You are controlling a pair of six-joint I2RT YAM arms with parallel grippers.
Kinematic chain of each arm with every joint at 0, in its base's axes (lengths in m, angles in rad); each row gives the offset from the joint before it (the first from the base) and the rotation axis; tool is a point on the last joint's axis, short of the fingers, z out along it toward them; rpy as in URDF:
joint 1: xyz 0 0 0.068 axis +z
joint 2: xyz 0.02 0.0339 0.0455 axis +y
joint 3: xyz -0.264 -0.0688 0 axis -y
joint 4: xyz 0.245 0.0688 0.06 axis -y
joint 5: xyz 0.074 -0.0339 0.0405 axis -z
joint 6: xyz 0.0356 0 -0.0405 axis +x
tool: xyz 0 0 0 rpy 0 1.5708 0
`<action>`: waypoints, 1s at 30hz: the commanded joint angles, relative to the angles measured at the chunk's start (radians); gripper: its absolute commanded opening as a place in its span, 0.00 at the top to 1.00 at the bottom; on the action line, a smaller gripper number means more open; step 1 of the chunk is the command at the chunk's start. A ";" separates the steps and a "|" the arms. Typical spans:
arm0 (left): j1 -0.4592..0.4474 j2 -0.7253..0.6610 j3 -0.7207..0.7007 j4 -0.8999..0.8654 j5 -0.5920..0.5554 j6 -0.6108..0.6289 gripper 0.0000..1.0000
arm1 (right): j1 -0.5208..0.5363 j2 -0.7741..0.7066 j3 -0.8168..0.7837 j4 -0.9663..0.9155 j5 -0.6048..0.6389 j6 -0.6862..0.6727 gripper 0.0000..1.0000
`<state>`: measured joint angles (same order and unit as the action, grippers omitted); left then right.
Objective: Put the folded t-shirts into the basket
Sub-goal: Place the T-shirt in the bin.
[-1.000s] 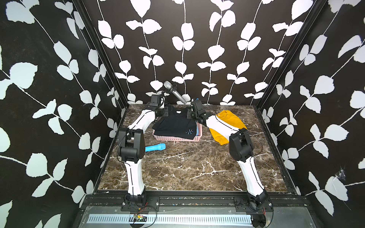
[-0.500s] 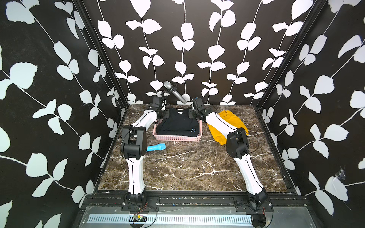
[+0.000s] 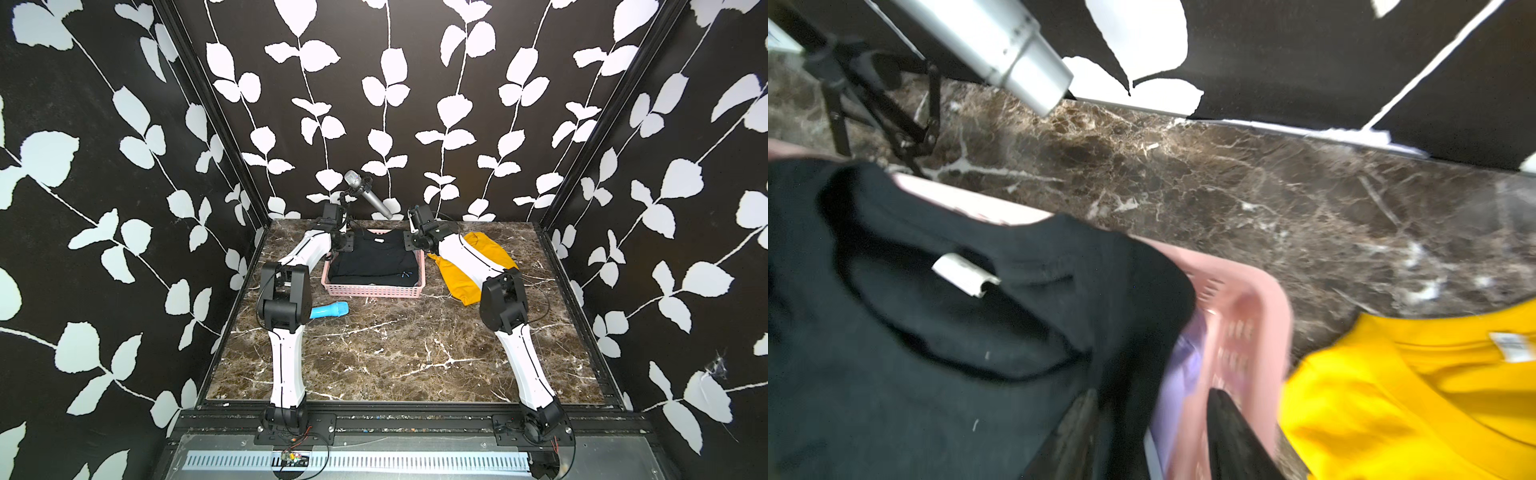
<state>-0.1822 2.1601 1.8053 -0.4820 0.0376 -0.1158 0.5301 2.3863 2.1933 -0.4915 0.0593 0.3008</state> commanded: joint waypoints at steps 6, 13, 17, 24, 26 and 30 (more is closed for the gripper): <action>0.001 -0.222 -0.125 0.035 0.035 -0.040 0.36 | 0.048 -0.243 -0.266 0.043 -0.130 -0.062 0.50; -0.009 -0.237 -0.198 0.131 0.108 -0.050 0.36 | 0.106 -0.282 -0.397 0.070 -0.266 -0.037 0.57; -0.014 -0.140 -0.117 0.106 0.131 -0.046 0.38 | 0.113 -0.251 -0.420 0.080 -0.262 -0.023 0.63; -0.013 0.018 0.022 0.096 0.098 -0.010 0.37 | 0.099 -0.153 -0.376 0.024 -0.181 -0.046 0.67; -0.014 0.065 0.066 0.075 0.082 0.000 0.37 | 0.094 -0.119 -0.332 -0.019 -0.153 -0.059 0.67; -0.014 0.101 0.087 0.049 0.048 0.004 0.36 | 0.093 -0.082 -0.255 -0.100 -0.127 -0.093 0.65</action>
<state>-0.1913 2.2715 1.8587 -0.3992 0.1181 -0.1322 0.6292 2.2845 1.8893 -0.5152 -0.1211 0.2386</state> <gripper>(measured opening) 0.636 0.352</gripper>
